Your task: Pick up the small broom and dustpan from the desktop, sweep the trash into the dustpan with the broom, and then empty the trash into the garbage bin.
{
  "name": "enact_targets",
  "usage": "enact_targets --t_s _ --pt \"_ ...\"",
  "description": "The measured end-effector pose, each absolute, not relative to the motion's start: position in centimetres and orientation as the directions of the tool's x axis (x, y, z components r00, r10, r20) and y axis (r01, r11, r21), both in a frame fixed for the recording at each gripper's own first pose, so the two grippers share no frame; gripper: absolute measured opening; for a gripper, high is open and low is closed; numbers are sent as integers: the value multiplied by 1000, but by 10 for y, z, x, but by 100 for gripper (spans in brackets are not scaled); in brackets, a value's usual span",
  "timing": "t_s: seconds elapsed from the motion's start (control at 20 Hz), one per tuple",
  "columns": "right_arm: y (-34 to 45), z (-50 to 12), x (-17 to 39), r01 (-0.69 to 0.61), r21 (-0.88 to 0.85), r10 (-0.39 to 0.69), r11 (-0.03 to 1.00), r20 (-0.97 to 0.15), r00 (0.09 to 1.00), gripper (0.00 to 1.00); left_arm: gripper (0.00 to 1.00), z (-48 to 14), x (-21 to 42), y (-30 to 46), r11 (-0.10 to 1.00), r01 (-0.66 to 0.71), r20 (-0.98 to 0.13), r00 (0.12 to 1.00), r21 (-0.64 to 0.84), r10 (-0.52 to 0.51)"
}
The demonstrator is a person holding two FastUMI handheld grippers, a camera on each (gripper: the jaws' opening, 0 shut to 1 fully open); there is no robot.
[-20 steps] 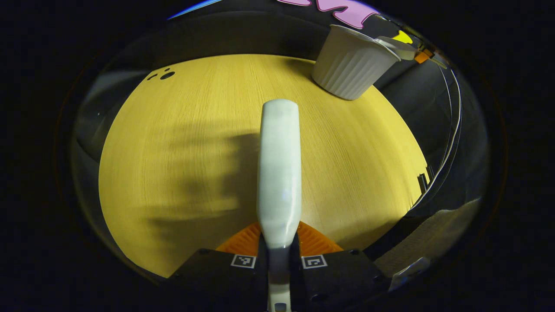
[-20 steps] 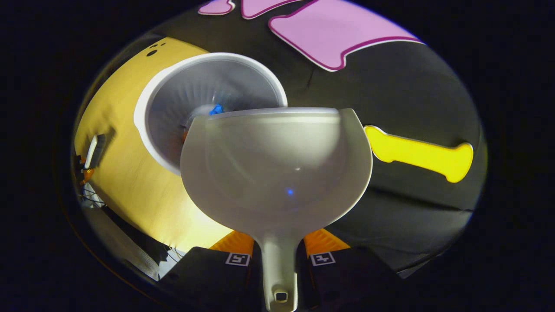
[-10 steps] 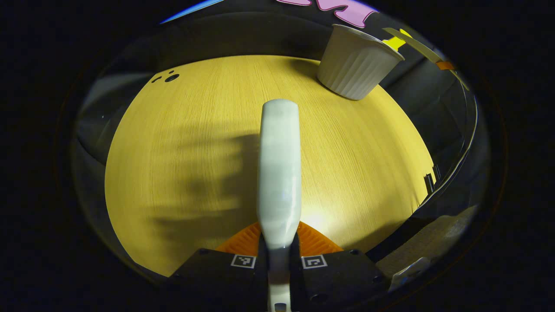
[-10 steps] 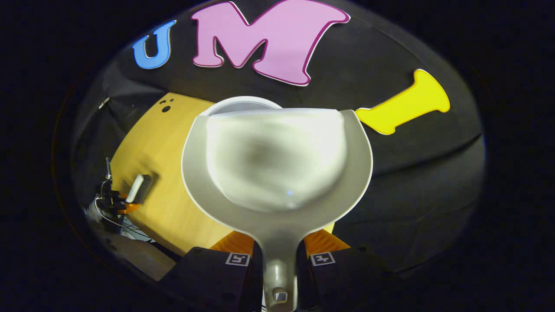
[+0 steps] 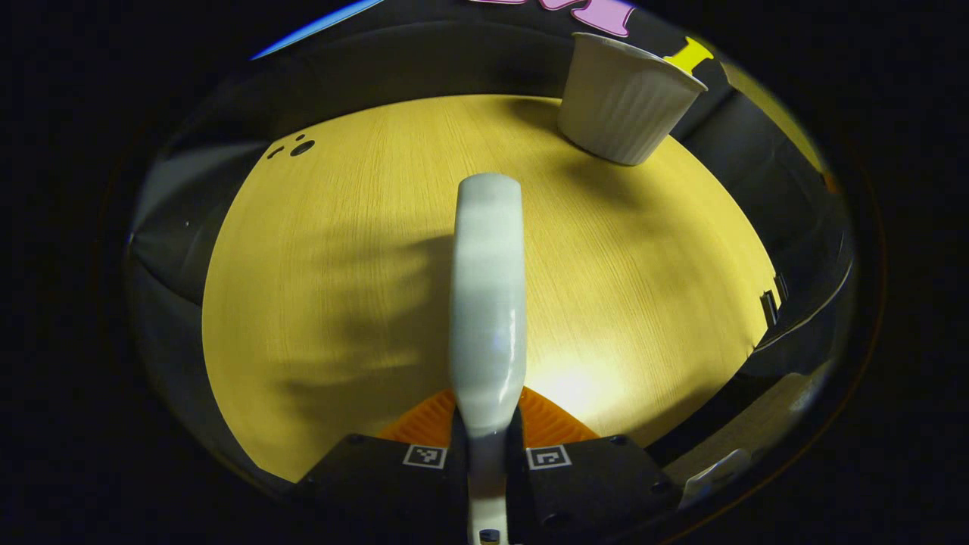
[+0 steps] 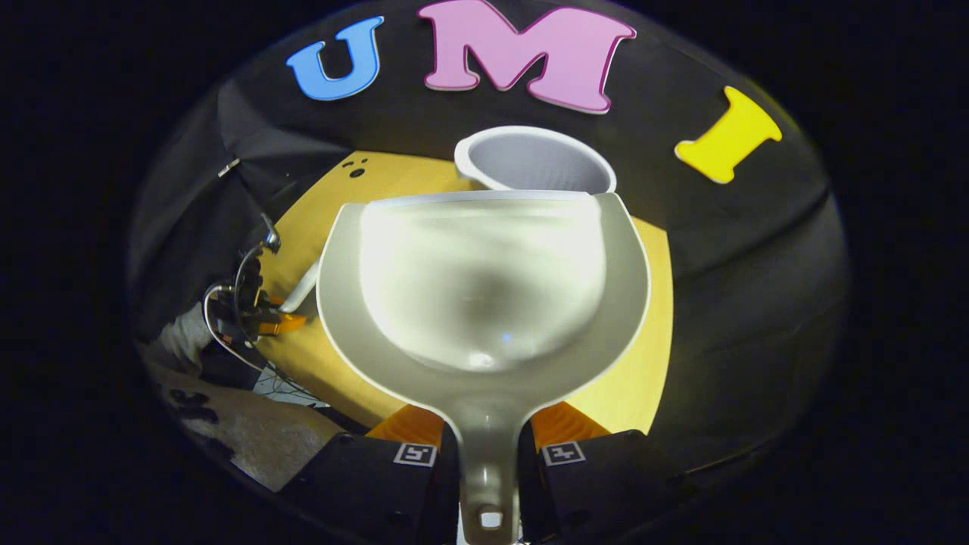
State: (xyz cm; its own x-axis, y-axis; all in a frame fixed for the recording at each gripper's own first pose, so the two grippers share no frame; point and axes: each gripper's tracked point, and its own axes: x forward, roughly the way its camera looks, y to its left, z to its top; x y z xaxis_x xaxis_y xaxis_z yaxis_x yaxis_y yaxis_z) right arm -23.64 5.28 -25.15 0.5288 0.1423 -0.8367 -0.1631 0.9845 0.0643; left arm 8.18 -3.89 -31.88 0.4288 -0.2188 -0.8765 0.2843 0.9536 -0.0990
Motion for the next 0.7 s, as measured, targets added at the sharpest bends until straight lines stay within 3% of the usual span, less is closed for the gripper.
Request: enact_targets --t_s 0.35,0.45,0.5,0.55,0.6,0.7 --pt "100 -410 -264 -206 38 118 978 -912 393 35 24 -322 84 -25 948 316 -890 426 -22 -162" --pt "104 -434 -259 -196 39 116 980 -910 397 36 24 -324 84 -20 949 315 -892 429 1 -141" --pt "107 -443 -256 -188 40 115 981 -908 403 31 24 -325 84 -18 950 314 -895 426 7 -135" --pt "110 -451 -255 -182 47 118 982 -909 400 40 24 -326 83 -16 950 312 -898 422 12 -128" --pt "112 -457 -255 -178 54 121 983 -911 394 35 24 -327 83 -15 950 312 -900 418 14 -124" --pt "117 -467 -251 -173 59 123 983 -912 391 35 24 -328 84 -13 951 310 -903 413 16 -119"
